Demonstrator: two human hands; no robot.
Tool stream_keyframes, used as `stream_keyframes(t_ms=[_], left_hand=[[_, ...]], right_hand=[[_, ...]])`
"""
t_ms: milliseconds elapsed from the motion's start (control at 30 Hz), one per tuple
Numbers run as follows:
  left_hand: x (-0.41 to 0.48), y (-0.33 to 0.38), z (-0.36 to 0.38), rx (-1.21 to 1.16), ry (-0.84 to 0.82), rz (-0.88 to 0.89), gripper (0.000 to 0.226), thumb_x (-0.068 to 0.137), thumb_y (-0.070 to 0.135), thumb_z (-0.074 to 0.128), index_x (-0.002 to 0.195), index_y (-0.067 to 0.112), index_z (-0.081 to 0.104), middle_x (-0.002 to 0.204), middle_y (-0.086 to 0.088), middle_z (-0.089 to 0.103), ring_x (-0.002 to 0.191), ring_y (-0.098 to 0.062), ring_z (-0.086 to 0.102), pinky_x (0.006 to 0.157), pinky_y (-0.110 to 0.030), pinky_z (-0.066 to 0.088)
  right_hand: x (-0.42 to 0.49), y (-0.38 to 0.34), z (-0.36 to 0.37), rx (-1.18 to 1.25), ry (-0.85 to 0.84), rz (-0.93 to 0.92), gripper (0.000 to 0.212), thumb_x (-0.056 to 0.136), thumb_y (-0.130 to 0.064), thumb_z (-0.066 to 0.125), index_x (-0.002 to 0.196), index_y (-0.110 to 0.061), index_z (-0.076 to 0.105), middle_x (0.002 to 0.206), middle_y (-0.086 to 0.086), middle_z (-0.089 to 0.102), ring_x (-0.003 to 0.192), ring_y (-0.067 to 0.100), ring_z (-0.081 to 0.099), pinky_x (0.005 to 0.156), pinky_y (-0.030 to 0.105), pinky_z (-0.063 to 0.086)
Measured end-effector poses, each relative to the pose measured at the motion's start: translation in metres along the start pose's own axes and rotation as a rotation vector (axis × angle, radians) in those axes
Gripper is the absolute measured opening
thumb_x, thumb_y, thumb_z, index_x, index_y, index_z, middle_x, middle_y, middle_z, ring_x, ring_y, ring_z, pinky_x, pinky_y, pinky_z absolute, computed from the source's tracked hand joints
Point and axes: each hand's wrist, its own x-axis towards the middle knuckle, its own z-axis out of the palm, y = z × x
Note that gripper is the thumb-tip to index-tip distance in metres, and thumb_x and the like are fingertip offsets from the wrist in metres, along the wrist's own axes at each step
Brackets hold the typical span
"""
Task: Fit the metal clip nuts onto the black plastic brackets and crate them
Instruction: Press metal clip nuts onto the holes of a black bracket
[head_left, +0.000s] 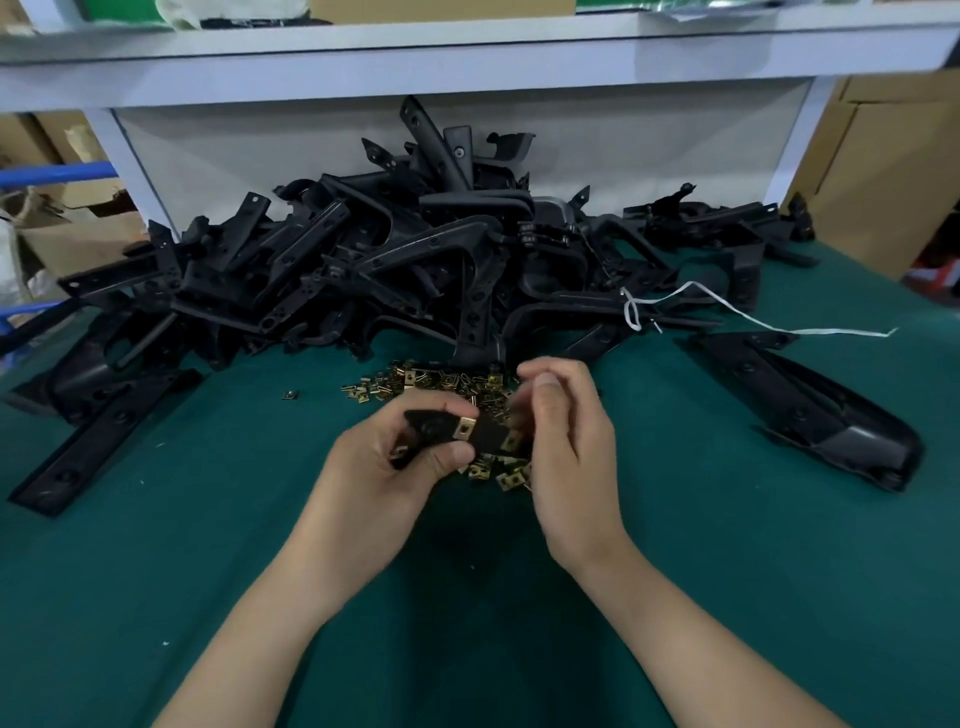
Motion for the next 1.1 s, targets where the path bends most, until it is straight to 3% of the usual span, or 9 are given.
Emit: stream_keyframes(t_ms=[133,200,267,367,467,600,733,933,1100], left_hand=[[0.001,0.003,-0.007,0.253,0.143,0.364,0.030,0.091,0.015,0.072,0.103,0.042,0.066,0.119,0.022,0.065,0.136,-0.016,0.047,0.110,-0.021,0.036],[0.003,-0.004,-0.007,0.320,0.094,0.408,0.042,0.088,0.001,0.073,0.102,0.040,0.066,0.139,0.017,0.055,0.148,-0.016,0.031,0.119,-0.028,0.027],[0.003,-0.010,-0.007,0.371,0.099,0.372,0.050,0.083,-0.006,0.072,0.101,0.040,0.065,0.150,0.012,0.042,0.151,-0.012,0.022,0.119,-0.018,0.021],[0.002,-0.016,-0.004,0.433,0.194,0.299,0.052,0.082,0.005,0.070,0.114,0.044,0.059,0.141,0.019,0.038,0.138,-0.001,0.033,0.106,-0.004,0.027],[0.001,-0.021,0.004,0.300,0.141,0.121,0.051,0.086,0.041,0.070,0.129,0.047,0.046,0.123,0.027,0.053,0.119,0.005,0.052,0.094,-0.003,0.037],[-0.001,-0.027,0.011,0.381,0.088,0.044,0.037,0.085,0.068,0.051,0.121,0.061,0.046,0.115,0.034,0.060,0.109,0.011,0.056,0.084,-0.008,0.045],[0.001,-0.030,0.009,0.414,0.053,0.106,0.039,0.094,0.056,0.047,0.130,0.044,0.049,0.112,0.025,0.056,0.096,0.000,0.060,0.077,-0.020,0.050],[0.004,-0.030,-0.001,0.409,-0.021,0.125,0.041,0.095,0.051,0.045,0.129,0.030,0.053,0.117,0.029,0.049,0.104,0.006,0.056,0.082,-0.005,0.041],[0.001,-0.031,0.002,0.517,-0.049,0.149,0.035,0.101,0.037,0.040,0.126,0.015,0.051,0.113,0.013,0.048,0.087,-0.012,0.058,0.078,-0.038,0.051]], right_hand=[[0.000,-0.004,0.000,0.201,-0.180,0.133,0.035,0.098,-0.052,0.047,0.129,-0.038,0.057,0.123,-0.014,0.064,0.115,0.008,0.061,0.095,0.022,0.049],[0.004,-0.007,-0.001,0.357,-0.321,0.256,0.031,0.101,-0.042,0.052,0.128,-0.030,0.062,0.121,0.001,0.069,0.108,0.022,0.068,0.094,0.036,0.054],[0.008,-0.009,-0.002,0.437,-0.372,0.287,0.027,0.102,-0.022,0.055,0.128,-0.020,0.063,0.118,0.009,0.071,0.101,0.028,0.071,0.086,0.034,0.056],[0.008,-0.006,-0.001,0.510,-0.301,0.302,0.032,0.101,-0.012,0.056,0.132,-0.017,0.059,0.127,0.009,0.067,0.116,0.028,0.065,0.088,0.034,0.056],[0.009,-0.002,-0.002,0.485,-0.227,0.285,0.036,0.101,-0.011,0.056,0.134,-0.027,0.057,0.127,0.001,0.067,0.117,0.024,0.065,0.092,0.038,0.057],[0.007,-0.001,-0.003,0.294,-0.273,0.168,0.039,0.105,-0.015,0.052,0.140,-0.032,0.051,0.133,-0.009,0.063,0.126,0.013,0.059,0.105,0.043,0.051],[0.008,0.000,-0.008,0.096,-0.427,0.069,0.047,0.106,-0.031,0.049,0.150,-0.041,0.035,0.147,-0.017,0.050,0.138,0.005,0.044,0.116,0.039,0.038],[0.010,0.003,-0.015,-0.140,-0.512,0.027,0.067,0.105,-0.017,0.051,0.152,-0.052,0.021,0.154,-0.018,0.042,0.142,0.002,0.038,0.119,0.039,0.033],[0.008,0.004,-0.016,-0.262,-0.493,-0.073,0.069,0.103,-0.009,0.053,0.154,-0.045,0.023,0.153,-0.020,0.040,0.129,-0.015,0.044,0.109,0.013,0.035]])
